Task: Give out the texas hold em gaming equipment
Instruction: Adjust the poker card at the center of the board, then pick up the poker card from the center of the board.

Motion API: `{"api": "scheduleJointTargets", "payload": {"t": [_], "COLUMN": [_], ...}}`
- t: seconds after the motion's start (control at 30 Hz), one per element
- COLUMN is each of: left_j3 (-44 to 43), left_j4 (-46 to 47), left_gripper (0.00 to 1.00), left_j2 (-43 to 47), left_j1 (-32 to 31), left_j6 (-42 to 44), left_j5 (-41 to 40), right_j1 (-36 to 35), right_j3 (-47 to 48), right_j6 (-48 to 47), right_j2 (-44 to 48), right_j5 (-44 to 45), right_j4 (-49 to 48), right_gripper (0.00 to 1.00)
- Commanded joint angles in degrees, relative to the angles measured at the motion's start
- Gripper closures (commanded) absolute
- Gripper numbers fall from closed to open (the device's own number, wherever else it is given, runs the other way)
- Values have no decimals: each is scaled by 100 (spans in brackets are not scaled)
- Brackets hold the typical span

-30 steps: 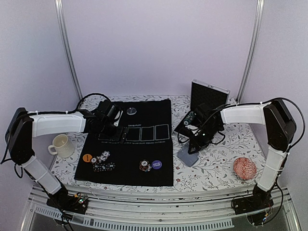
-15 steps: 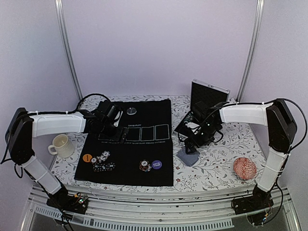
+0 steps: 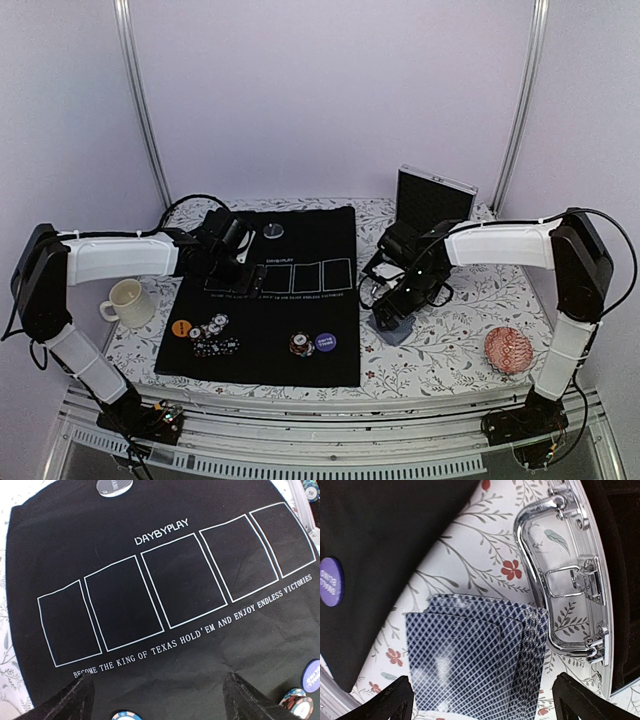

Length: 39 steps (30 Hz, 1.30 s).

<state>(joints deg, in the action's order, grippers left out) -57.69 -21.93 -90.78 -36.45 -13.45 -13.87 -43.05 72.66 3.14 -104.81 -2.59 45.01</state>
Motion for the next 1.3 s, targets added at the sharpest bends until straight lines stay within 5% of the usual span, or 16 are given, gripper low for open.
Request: {"api": "scheduleJointTargets", "payload": {"t": [0.0,0.67,1.1,1.17,1.27], "left_j3": [40,21,-5,0,11], "left_j4": [-40,-59,-67,-69,-74], "left_gripper": [8,8,9,8,8], "left_j2": [-110,-203,-210,-212,-212], "left_j1": [41,41,41,41,41], "left_j6": [73,115,106,106,105], "left_j5": [92,116,117,130,129], "right_j1": [-159,-299,-341,-341,-341], "right_j3": [129,95,-175,-218,-286], "right_j6": [97,187,174,163,178], "right_j2": [-259,-616,-393,-353,-336], "right_j5": [341,364,261,212,244], "right_j4": [138,93,129,138,176], "right_gripper": [1,0,43,41,23]}}
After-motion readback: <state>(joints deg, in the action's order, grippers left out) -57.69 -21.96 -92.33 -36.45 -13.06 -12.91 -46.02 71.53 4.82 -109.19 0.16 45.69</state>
